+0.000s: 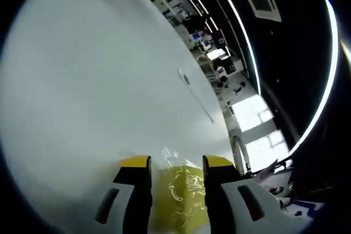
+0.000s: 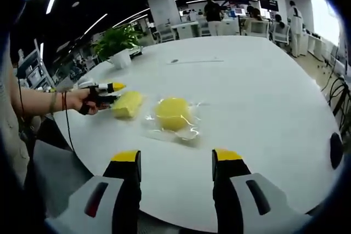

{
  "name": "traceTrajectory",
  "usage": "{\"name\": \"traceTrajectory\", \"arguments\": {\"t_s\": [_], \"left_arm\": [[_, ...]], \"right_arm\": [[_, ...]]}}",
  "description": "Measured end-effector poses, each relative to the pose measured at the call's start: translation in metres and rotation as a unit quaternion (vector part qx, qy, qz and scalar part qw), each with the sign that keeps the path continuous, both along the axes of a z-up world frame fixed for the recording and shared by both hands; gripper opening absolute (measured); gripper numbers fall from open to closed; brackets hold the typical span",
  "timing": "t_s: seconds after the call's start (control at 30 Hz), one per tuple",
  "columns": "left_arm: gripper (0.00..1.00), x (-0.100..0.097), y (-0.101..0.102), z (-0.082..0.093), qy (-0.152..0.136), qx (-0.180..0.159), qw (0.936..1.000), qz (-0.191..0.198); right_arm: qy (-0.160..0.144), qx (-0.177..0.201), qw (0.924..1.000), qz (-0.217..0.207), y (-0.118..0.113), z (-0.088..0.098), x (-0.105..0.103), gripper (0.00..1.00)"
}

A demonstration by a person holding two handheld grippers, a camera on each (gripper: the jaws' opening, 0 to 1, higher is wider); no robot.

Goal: Compare the silicone blocks by pressing each to a similar depth, holding the contact briefly, and releasing to observe deformation and rebound differences across the visible hardness samples.

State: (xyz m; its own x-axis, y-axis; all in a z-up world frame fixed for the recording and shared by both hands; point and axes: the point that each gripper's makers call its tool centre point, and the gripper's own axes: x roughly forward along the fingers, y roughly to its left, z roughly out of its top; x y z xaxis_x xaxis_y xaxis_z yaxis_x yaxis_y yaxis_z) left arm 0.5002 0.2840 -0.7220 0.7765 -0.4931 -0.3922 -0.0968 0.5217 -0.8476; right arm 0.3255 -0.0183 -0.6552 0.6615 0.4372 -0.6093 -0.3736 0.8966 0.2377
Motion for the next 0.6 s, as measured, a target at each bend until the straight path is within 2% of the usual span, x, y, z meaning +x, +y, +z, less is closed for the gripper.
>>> {"name": "traceTrajectory", "arguments": {"t_s": [0.2,0.33,0.6], "left_arm": [[0.26,0.0025,0.0001,-0.0037,0.002,-0.006,0.9999,0.010],[0.21,0.0034,-0.0050,-0.0077,0.005,-0.001,1.0000,0.003],[0.09,0.0072,-0.0072,-0.0044,-0.005,-0.019,0.9997,0.017]], "right_arm": [[0.001,-0.003,1.0000,0.001,-0.0015,-0.0004,0.0005,0.47],[0.002,-0.004,1.0000,0.002,-0.0013,-0.0022,0.0005,0.47],[0.005,-0.009,0.9999,0.004,-0.0027,-0.0053,-0.0023,0.46]]}}
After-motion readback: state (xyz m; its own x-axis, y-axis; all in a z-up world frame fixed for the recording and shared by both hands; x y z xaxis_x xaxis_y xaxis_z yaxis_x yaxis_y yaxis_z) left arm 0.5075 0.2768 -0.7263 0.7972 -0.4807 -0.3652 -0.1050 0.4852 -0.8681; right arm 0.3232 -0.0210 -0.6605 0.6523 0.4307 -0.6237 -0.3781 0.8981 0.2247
